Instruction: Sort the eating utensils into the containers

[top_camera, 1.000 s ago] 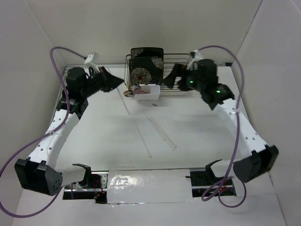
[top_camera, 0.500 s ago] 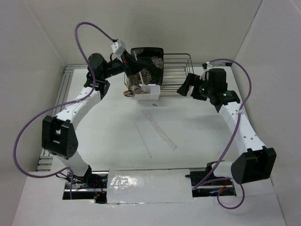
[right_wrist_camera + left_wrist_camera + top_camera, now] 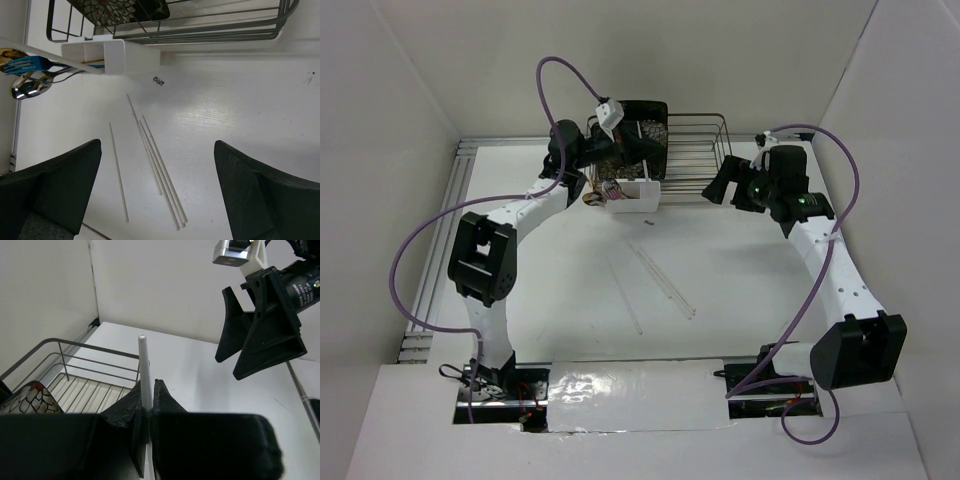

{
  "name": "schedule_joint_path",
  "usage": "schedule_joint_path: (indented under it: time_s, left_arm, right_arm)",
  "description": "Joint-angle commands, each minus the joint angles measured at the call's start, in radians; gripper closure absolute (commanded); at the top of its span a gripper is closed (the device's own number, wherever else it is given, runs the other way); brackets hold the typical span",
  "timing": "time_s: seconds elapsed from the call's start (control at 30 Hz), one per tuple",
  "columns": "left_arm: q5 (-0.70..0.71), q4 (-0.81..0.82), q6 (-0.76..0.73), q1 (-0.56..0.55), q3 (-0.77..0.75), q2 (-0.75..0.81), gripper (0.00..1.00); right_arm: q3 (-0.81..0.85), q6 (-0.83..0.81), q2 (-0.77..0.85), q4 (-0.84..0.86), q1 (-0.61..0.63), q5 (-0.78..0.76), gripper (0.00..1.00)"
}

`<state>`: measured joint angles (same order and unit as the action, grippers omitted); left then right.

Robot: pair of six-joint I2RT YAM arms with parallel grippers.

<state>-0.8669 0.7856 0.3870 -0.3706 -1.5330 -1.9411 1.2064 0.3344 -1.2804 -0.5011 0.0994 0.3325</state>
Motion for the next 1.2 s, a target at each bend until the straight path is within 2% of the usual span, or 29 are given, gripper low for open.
schedule_joint_path:
  time_s: [0.0, 0.53, 0.57, 0.6, 0.67, 0.7, 0.83, 0.93, 1.07, 1.1, 1.13, 1.17]
  left_arm:
    - [0.008, 0.104, -0.088, -0.01, -0.032, -0.018, 1.0]
    - [0.008, 0.078, -0.218, -0.017, 0.005, -0.087, 1.0]
    - [0.006, 0.073, -0.22, -0.019, 0.013, -0.087, 0.98]
    - [0.023, 0.075, -0.22, -0.019, 0.017, -0.087, 0.88]
    - [0.032, 0.064, -0.223, -0.017, 0.028, -0.081, 0.77]
    - [0.037, 0.064, -0.221, -0.017, 0.028, -0.081, 0.64]
    - [0.046, 0.023, -0.243, -0.017, -0.002, -0.073, 0.49]
    - [0.098, -0.044, -0.255, -0.019, -0.05, -0.049, 0.42]
    - [0.273, -0.232, -0.258, -0.019, -0.176, -0.012, 0.29]
    - [0.355, -0.261, -0.261, -0.016, -0.209, 0.001, 0.26]
    - [0.393, -0.302, -0.26, -0.017, -0.225, 0.03, 0.12]
    - [0.432, -0.333, -0.279, -0.014, -0.236, 0.043, 0.07]
  right_arm:
    - [-0.007, -0.02, 0.003, 0.035, -0.01, 0.017, 0.0]
    - [-0.016, -0.025, 0.013, 0.056, -0.014, 0.068, 0.0]
    - [-0.016, -0.026, 0.016, 0.065, -0.013, 0.068, 0.0]
    - [-0.027, -0.025, 0.016, 0.065, -0.012, 0.068, 0.0]
    - [-0.027, -0.023, 0.024, 0.065, -0.009, 0.068, 0.0]
    - [-0.036, -0.023, 0.026, 0.075, -0.009, 0.068, 0.0]
    - [-0.036, -0.034, 0.023, 0.075, 0.008, 0.068, 0.0]
    - [-0.07, -0.052, 0.023, 0.088, 0.039, 0.068, 0.0]
    - [-0.146, -0.058, 0.041, 0.127, 0.131, 0.054, 0.0]
    - [-0.157, -0.06, 0.044, 0.136, 0.147, 0.04, 0.0]
    - [-0.166, -0.067, 0.052, 0.136, 0.179, 0.022, 0.01]
    - [-0.18, -0.074, 0.05, 0.15, 0.203, 0.01, 0.01]
